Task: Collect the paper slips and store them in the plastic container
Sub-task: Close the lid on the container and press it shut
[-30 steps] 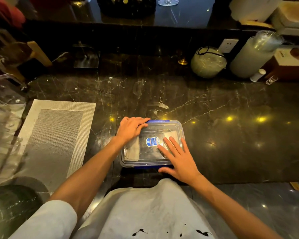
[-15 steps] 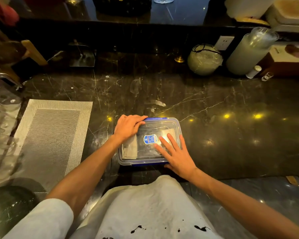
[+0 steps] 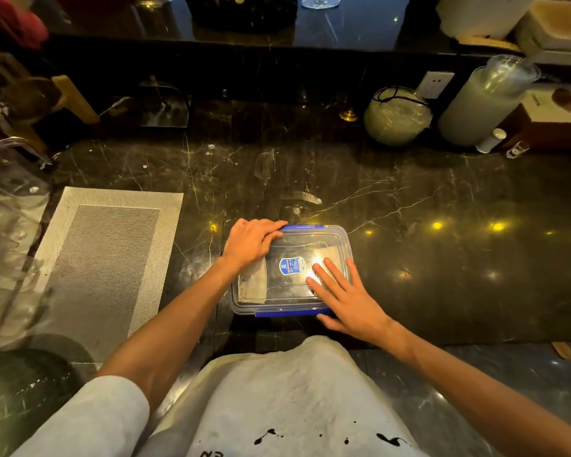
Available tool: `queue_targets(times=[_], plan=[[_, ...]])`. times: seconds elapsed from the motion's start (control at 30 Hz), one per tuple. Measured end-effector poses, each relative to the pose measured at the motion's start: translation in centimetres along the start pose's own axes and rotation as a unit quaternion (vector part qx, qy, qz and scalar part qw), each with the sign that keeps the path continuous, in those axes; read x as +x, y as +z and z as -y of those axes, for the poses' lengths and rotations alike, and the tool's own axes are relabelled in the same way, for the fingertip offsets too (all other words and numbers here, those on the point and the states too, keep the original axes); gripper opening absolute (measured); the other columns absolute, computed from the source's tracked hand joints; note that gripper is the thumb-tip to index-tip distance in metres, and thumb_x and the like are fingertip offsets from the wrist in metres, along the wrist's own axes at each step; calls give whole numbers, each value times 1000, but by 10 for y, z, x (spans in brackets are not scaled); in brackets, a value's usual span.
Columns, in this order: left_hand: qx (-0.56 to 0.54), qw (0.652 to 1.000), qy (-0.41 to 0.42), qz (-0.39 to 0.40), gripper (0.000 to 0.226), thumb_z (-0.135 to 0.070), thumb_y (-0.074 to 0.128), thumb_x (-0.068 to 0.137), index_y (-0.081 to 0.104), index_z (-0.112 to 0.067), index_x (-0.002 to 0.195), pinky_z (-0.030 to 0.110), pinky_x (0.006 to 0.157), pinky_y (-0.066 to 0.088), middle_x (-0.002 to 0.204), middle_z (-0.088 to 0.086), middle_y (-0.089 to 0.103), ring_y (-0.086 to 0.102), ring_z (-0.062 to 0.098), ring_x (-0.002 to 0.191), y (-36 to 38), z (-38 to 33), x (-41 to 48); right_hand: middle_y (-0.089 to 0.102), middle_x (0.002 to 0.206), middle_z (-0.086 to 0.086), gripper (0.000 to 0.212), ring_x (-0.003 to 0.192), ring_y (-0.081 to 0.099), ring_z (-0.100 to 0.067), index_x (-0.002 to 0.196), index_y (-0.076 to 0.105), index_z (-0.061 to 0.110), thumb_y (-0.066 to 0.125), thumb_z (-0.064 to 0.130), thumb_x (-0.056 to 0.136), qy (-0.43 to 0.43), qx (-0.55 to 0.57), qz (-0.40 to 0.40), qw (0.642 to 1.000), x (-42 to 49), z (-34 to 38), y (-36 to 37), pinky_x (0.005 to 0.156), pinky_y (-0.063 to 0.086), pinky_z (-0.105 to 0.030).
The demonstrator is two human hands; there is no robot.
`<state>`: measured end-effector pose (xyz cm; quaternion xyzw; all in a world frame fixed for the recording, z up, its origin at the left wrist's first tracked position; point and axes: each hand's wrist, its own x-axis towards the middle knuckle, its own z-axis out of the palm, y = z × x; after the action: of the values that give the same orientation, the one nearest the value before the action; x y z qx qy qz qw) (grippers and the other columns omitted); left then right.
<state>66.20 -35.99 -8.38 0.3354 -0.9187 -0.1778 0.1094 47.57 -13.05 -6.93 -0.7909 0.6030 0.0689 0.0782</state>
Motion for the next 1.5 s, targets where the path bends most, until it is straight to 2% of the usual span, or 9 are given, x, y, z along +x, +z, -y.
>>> queue_targets(times=[0.33, 0.57, 0.67, 0.77, 0.83, 1.1, 1.2, 1.37, 1.5], plan=[[-10, 1000, -9, 4, 38, -42, 40, 101, 54, -35, 136, 36, 91, 39, 126, -8, 68, 62, 14, 112, 0, -2, -1, 39, 156, -10, 60, 146, 31, -35, 147, 44, 16, 37, 51, 100, 20, 59, -103, 993, -3, 7, 10, 114, 26, -66], [17, 996, -18, -89, 47, -38, 44, 100, 44, -28, 146, 35, 108, 28, 143, -1, 53, 51, 16, 128, -8, -11, -20, 18, 165, 6, 61, 154, 6, -16, 154, 29, 31, 43, 53, 99, 81, 224, -121, 964, -6, 10, 5, 122, 9, -58], [-177, 954, -216, -113, 59, -38, 49, 99, 24, -34, 152, 38, 114, 22, 156, -3, 33, 30, 14, 143, -7, -18, -60, 3, 166, 13, 63, 153, -6, -11, 155, 18, 39, 46, 47, 99, 220, 413, -199, 861, -4, 20, 3, 124, 0, -44], [-420, 837, -346, -50, 71, -37, 55, 96, 14, -29, 154, 49, 117, 30, 160, 4, 26, 30, 23, 146, -5, -24, -99, 16, 165, 8, 72, 147, 26, -8, 155, 12, 41, 53, 44, 96, 372, 631, -233, 639, 1, 27, 0, 113, 38, -30], [-494, 803, -332, -12, 71, -29, 57, 97, 16, -27, 154, 53, 115, 36, 157, 6, 32, 38, 24, 142, -8, -30, -116, 39, 156, 1, 62, 128, 50, -1, 154, 24, 34, 50, 38, 98, 388, 659, -233, 600, 3, 29, 2, 91, 53, -15], [-492, 810, -318, 4, 70, -16, 61, 94, 22, -22, 153, 53, 111, 41, 150, 6, 43, 46, 23, 136, -22, -24, -95, 59, 137, -1, 44, 116, 61, -4, 146, 42, 24, 46, 27, 103, 376, 642, -241, 623, 20, 23, -7, 91, 55, -20], [-396, 860, -322, 10, 76, -23, 59, 95, 13, -21, 155, 50, 119, 30, 160, 6, 26, 30, 24, 146, -20, -29, -92, 49, 148, -5, 50, 120, 57, -3, 150, 33, 27, 47, 30, 102, 389, 640, -206, 629, 22, 17, -15, 91, 51, -15], [-71, 985, -150, -39, 62, -28, 45, 98, 19, -25, 154, 56, 121, 16, 165, 4, 13, 5, 24, 153, -7, -46, -114, 9, 166, 0, 68, 153, 8, -19, 158, 14, 26, 48, 39, 100, 323, 332, -162, 871, 9, 33, -10, 122, 18, -41], [51, 988, -131, 67, 68, -58, 24, 98, 7, -28, 157, 61, 119, 5, 166, 8, -3, -9, 32, 152, 14, -60, -120, 2, 167, -4, 64, 154, -6, -27, 157, 13, 27, 33, 48, 101, 276, 207, -99, 933, 13, 40, 2, 124, 8, -49]])
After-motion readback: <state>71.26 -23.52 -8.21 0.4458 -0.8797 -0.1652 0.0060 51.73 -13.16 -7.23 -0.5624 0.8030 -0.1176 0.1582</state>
